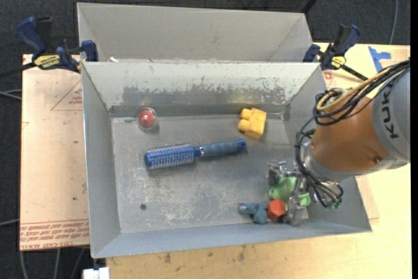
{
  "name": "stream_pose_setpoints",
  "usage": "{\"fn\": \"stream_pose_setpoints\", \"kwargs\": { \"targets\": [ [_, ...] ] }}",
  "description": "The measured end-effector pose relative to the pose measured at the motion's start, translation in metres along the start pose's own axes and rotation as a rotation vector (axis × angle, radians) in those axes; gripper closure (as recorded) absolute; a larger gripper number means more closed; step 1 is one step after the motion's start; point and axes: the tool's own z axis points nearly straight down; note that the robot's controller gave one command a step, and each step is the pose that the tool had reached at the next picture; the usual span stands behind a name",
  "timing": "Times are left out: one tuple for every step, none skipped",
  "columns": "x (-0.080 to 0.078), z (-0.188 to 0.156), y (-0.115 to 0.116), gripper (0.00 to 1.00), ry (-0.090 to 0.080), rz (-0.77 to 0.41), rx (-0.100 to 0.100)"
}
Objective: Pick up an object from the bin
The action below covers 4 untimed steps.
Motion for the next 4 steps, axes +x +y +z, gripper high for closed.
{"fn": "stream_pose_setpoints", "kwargs": {
  "targets": [
    [-0.025, -0.075, 0.013, 0.00, 0.003, 0.009, 0.000],
    [-0.010, 0.001, 0.004, 0.00, 0.012, -0.381, -0.006],
    [-0.012, -0.001, 0.005, 1.00, 0.008, -0.384, -0.005],
    [-0.012, 0.000, 0.005, 0.00, 0.008, -0.384, -0.004]
  ]
}}
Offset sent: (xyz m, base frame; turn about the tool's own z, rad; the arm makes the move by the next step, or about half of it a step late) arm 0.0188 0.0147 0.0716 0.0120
